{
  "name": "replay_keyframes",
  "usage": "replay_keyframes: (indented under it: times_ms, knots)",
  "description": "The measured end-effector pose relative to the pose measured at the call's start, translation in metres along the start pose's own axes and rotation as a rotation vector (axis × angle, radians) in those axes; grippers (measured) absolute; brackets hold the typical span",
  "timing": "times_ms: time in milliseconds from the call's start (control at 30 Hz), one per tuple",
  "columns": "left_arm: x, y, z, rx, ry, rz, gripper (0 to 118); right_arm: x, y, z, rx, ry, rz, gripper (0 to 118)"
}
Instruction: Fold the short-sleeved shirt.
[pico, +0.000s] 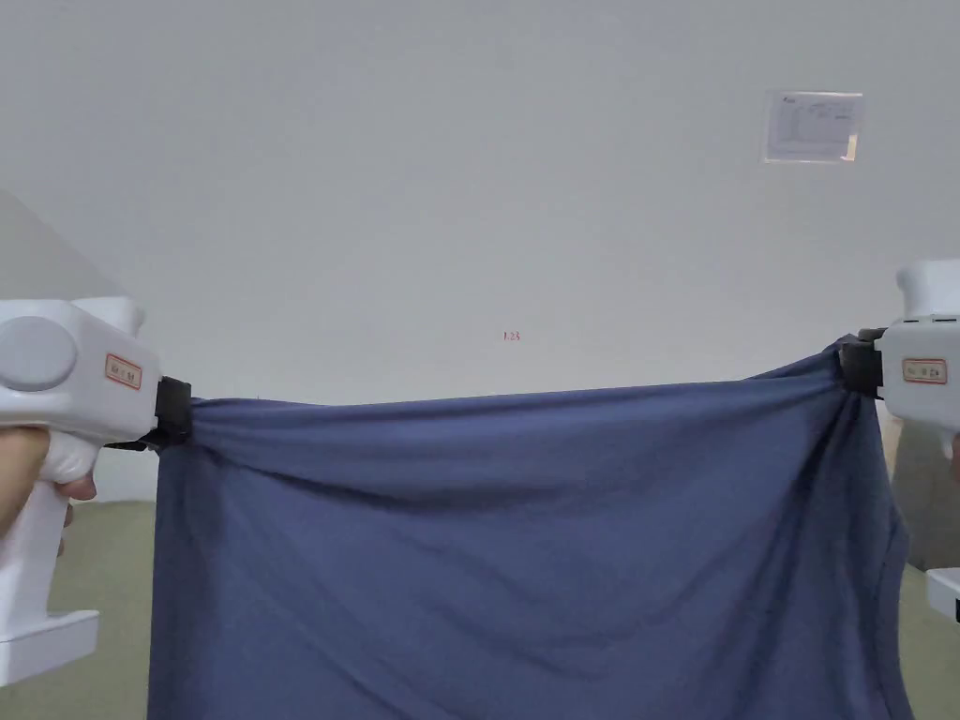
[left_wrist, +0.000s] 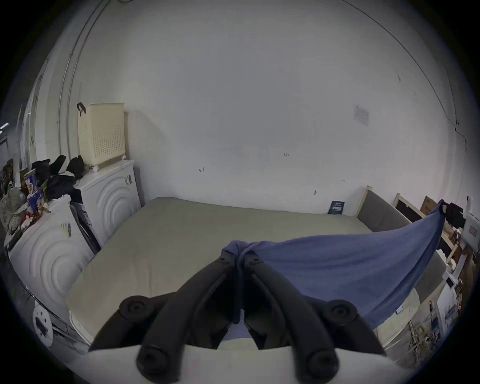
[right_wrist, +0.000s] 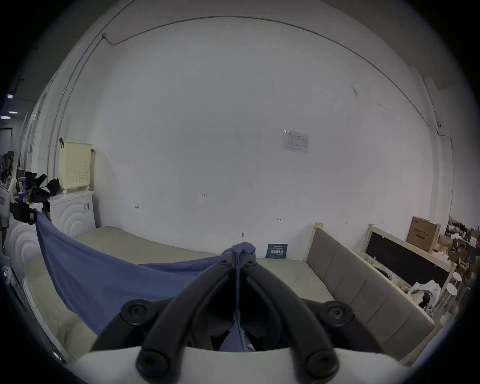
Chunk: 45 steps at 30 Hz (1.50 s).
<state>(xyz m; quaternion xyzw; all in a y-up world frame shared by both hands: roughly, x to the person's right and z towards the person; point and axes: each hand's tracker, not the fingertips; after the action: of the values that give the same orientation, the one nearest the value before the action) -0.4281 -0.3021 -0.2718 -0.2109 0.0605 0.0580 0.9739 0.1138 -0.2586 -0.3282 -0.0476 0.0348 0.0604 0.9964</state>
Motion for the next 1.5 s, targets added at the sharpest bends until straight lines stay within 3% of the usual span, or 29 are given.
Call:
replay_keyframes:
  times_ms: [500, 700, 867, 1100, 1267, 1467, 1500]
  knots:
    - [0.030, 0.117, -0.110, 0.099, 0.162, -0.020, 7, -0.012, 0.092, -0.152, 0.051, -0.070, 0.024, 0]
    - [0.041, 0.134, -0.156, 0.147, 0.212, -0.027, 7, -0.018, 0.109, -0.203, 0.072, -0.105, 0.071, 0]
    - [0.042, 0.129, -0.206, 0.136, 0.247, -0.041, 7, -0.023, 0.098, -0.236, 0.060, -0.119, 0.055, 0]
    - [0.036, 0.085, -0.278, 0.047, 0.221, 0.032, 7, -0.038, 0.040, -0.281, -0.018, -0.119, 0.055, 0]
    - [0.029, 0.011, -0.328, -0.087, 0.219, -0.010, 7, -0.045, -0.051, -0.297, -0.154, -0.099, 0.069, 0]
    - [0.017, -0.099, -0.347, -0.237, 0.201, -0.103, 7, -0.051, -0.182, -0.256, -0.324, -0.026, -0.010, 0]
    - [0.013, -0.117, -0.340, -0.267, 0.193, -0.113, 7, -0.051, -0.205, -0.240, -0.394, -0.012, 0.006, 0]
